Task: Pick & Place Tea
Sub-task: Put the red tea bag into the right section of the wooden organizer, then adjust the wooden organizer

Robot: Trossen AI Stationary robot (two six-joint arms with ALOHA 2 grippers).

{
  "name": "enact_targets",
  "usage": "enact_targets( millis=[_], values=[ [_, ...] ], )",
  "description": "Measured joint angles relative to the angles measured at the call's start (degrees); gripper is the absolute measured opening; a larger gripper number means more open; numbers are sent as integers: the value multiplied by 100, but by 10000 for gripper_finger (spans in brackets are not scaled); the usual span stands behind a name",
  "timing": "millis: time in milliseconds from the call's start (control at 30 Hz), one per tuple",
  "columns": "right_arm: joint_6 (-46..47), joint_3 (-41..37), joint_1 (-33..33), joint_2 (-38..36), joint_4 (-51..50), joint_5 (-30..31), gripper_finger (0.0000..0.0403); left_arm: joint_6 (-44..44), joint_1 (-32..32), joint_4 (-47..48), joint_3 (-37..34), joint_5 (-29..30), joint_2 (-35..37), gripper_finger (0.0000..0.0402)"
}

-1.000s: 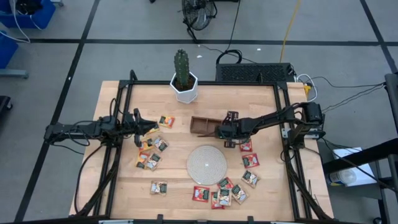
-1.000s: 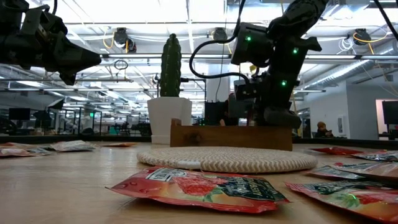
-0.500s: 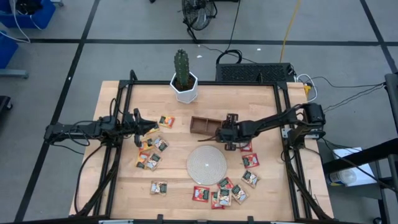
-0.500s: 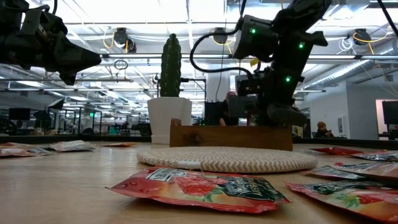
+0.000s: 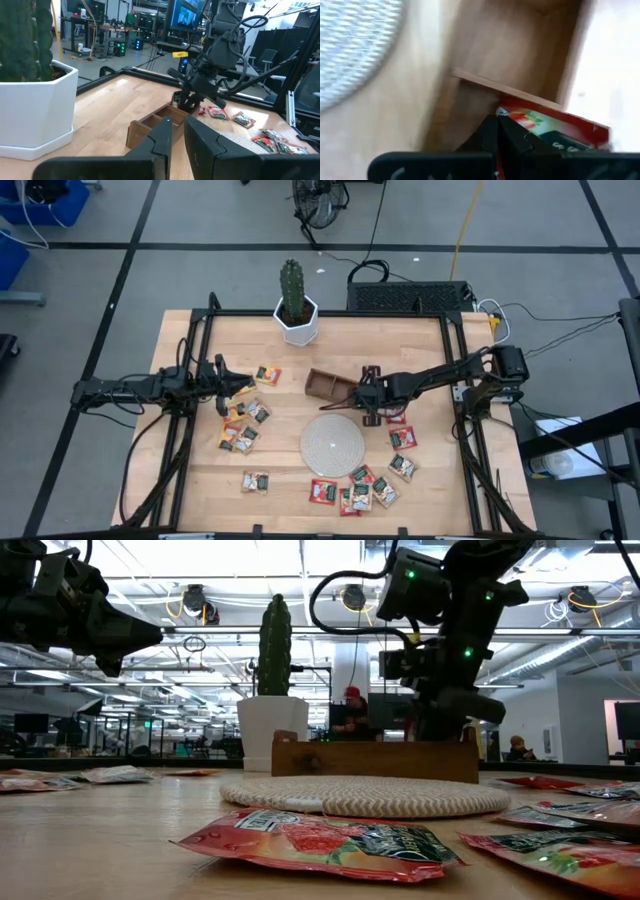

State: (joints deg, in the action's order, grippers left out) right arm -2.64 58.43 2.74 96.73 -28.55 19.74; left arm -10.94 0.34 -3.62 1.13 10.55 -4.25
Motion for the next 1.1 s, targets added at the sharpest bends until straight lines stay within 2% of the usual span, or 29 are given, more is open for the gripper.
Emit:
enact_targets(
  millis=[100,367,633,733,967,1100],
  values=[
    [3,4,0,-40,-42,148,0,-2,-1,0,0,0,1,51],
    [620,22,118,-617,-44,-261,0,0,-2,0,0,-2,2,51],
    [298,22,-20,-879,1070,-212,0,-2,0,-1,0,-2,2,51],
    [141,29,-238,-790,1442,-499,0,-2,0,0,0,-2,1,51],
    [145,424,-702,-80,1295,-1091,0,0,0,2,0,-2,0,51],
    [-7,689,-729,348,1280,-1100,0,-2,0,7,0,-2,2,51]
  ],
)
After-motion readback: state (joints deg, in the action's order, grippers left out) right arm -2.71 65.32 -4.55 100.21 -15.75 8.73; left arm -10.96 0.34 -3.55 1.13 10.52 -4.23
